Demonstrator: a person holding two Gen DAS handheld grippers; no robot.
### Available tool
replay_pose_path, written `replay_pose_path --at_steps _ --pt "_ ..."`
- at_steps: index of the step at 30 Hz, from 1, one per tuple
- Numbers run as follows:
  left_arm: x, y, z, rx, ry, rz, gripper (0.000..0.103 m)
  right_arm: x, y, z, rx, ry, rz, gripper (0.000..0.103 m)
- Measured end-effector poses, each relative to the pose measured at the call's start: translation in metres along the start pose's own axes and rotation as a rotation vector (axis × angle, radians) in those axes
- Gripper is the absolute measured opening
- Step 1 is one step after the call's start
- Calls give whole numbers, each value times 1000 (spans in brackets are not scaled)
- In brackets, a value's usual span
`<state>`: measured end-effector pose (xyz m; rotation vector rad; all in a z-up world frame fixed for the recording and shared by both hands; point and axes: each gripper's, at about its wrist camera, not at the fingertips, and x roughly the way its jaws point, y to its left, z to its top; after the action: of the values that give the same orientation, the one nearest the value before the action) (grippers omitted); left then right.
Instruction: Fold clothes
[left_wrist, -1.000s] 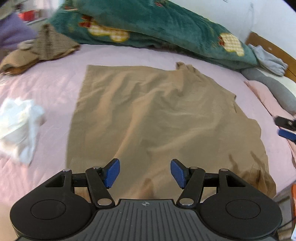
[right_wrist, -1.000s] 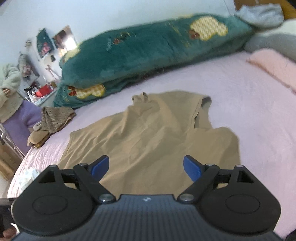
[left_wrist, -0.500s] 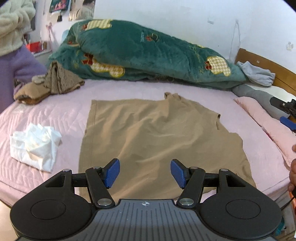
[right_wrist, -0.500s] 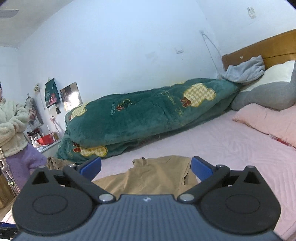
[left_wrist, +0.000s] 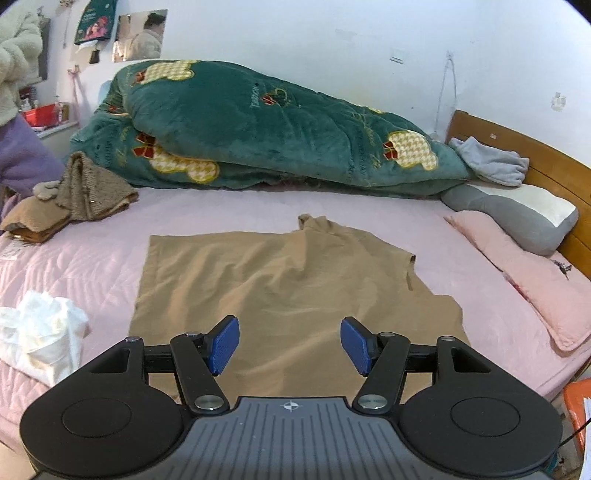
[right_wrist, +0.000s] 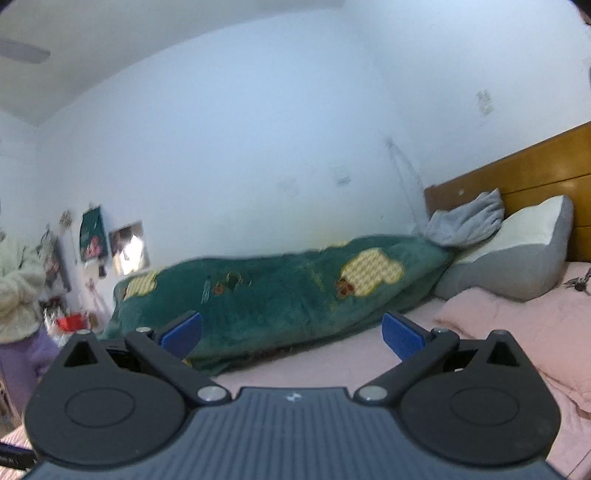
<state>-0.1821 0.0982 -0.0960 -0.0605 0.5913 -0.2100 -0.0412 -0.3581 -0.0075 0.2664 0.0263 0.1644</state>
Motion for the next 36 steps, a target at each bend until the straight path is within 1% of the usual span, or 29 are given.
replay_pose_path --at_steps 4,7,11,17,21,22,26,28,30,33,36 --pt "5 3 3 9 -3 11 63 -7 -4 -1 6 -53 -48 103" --pt "4 9 3 -13 5 24 63 -12 -7 -1 10 -92 -84 103" --pt "-4 11 -3 -14 14 34 63 -8 -14 -1 27 0 -37 103" --pt "-23 13 -17 -15 9 43 63 -19 -10 -15 42 81 -8 103" --pt "-46 12 -31 12 -22 24 63 -38 5 -21 15 88 26 103" --pt "-47 11 -37 12 -17 27 63 -43 9 -24 1 83 30 103" --pt "-52 11 -53 -2 -4 21 63 -53 15 -36 1 122 17 103" --pt "-53 10 -55 1 -10 36 63 -55 18 -37 -18 121 -6 103" --pt "-53 9 -55 7 -18 61 63 -45 20 -39 -36 163 -49 103" --pt "-47 13 -53 6 0 78 63 -28 24 -43 -62 239 -119 103" --pt "-33 21 -55 27 37 114 63 -3 26 -56 -69 386 -118 103"
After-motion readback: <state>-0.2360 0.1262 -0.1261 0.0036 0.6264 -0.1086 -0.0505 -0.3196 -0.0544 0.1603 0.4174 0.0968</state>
